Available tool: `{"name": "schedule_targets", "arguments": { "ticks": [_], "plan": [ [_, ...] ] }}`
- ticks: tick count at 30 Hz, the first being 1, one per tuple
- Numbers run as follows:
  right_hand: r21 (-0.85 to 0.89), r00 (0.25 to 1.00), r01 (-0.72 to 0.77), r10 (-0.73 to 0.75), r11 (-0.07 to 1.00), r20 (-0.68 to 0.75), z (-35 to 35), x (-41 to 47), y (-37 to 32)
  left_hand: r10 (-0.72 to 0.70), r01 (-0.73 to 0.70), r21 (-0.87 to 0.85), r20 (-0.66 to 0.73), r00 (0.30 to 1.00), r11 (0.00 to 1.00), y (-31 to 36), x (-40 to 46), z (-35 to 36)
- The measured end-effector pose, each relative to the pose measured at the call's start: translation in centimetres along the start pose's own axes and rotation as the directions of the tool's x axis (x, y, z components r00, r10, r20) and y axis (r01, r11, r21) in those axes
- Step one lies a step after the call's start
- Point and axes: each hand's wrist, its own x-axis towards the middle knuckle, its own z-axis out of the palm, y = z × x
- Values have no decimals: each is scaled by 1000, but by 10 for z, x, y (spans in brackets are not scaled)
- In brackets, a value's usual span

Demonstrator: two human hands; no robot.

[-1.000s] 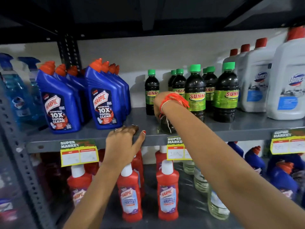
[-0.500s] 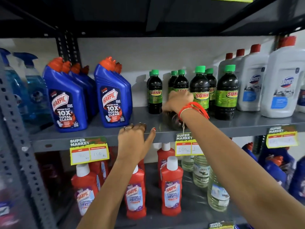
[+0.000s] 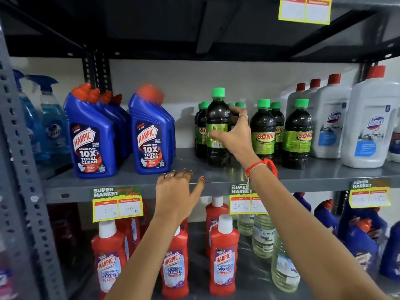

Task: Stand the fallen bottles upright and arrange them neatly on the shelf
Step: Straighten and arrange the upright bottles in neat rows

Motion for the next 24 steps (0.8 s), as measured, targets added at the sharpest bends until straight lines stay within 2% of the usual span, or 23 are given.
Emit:
{"name": "schedule_targets", "arguments": {
  "ticks": [3,6,13,17,19,21,24],
  "plan": [
    [36,998,8,-10,999,65,7,-6,16,-13,13,-3,-5,1000,1000,0,1,2],
    [91,998,-20,15,996,61,8,-6,23,-15,15,-2,-16,1000,1000,-1,1,4],
    [71,983,-44,31,996,180,6,-1,29,-21,21,-10,-19,1000,1000,-1,1,6],
    [202,919,-238,153,950,364,-6,2,33,-26,26,-20,-16,1000,999,-1,1,6],
    [211,894,-303,200,929,401,-10,3,36,-26,26,-19,-14,1000,999,-1,1,6],
    [142,927,-258,203,956,314,-9,2,38,-27,27,-14,-15,1000,1000,-1,1,6],
    [-184,998,-54,57,981,9,2,-4,36,-30,30,1,-9,1000,1000,-1,1,7]
  ]
}}
